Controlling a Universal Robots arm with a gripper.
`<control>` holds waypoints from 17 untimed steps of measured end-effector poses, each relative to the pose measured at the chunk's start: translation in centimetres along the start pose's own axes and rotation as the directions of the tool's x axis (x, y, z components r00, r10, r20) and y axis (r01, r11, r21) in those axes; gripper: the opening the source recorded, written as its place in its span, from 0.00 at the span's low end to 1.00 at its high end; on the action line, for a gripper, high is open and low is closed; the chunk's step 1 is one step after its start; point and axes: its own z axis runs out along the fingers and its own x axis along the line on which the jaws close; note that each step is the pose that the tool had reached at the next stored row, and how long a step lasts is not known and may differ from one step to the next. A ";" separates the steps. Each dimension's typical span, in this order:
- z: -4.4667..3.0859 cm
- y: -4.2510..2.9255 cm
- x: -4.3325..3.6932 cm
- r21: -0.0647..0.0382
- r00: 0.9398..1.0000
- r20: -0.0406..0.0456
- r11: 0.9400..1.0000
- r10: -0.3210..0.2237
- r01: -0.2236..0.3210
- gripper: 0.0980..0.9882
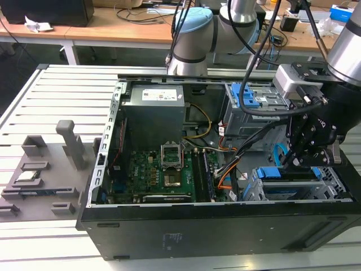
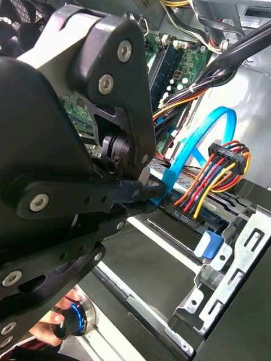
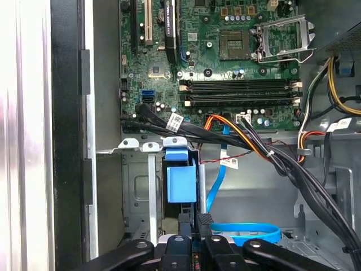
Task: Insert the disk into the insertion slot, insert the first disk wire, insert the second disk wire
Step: 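Insert the second disk wire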
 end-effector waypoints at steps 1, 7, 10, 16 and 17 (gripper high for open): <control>0.00 0.00 0.00 0.000 1.000 0.000 1.000 0.000 0.000 0.07; -0.67 0.02 0.01 0.000 1.000 0.000 1.000 0.000 0.000 0.15; -2.79 0.15 -0.64 0.000 1.000 0.000 1.000 0.000 0.000 0.07; -3.97 0.22 -1.10 0.000 1.000 0.000 1.000 0.000 0.000 0.01; -3.97 0.22 -1.10 0.000 1.000 0.000 1.000 0.000 0.000 0.01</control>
